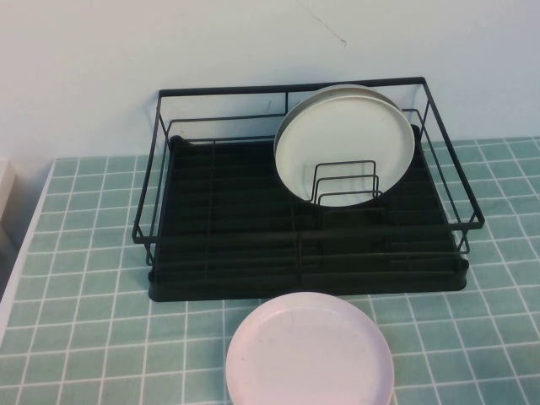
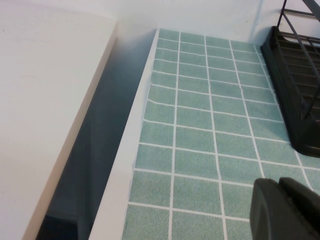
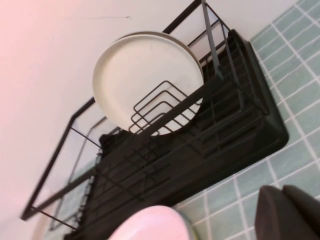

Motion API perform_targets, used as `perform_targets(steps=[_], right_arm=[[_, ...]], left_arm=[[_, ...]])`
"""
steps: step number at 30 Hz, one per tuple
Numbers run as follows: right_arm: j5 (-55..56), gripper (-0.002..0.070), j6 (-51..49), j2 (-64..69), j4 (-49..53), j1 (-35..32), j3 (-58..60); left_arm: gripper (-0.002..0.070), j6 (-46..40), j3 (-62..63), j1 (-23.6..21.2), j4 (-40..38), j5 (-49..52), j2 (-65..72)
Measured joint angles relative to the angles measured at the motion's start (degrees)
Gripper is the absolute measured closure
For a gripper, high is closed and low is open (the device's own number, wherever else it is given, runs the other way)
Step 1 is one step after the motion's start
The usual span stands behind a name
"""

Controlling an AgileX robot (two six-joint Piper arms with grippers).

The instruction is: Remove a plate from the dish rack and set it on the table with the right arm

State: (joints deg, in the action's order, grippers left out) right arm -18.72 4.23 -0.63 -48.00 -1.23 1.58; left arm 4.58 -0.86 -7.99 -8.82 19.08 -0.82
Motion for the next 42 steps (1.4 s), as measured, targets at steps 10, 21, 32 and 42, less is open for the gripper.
perform_targets(steps=[10,21,32,42], right_arm=[[0.51,0.0678,9.49,0.00,0.98,0.00,0.00],[-0.36,0.0678,39.50,10.95,-2.21,0.00,-12.29],[-19.98,0.0678,74.08,51.45,-1.87,0.00,-47.68],[-28.39,0.0678,82.74,77.37,1.67,2.93,-73.78]], left_arm=[[0.0678,0.00,0.00,0.00,0.00,0.00,0.00],[0.0678,0.00,0.00,0.00,0.00,0.00,0.00],[0.0678,0.00,0.00,0.00,0.00,0.00,0.00],[0.0678,0.00,0.00,0.00,0.00,0.00,0.00]])
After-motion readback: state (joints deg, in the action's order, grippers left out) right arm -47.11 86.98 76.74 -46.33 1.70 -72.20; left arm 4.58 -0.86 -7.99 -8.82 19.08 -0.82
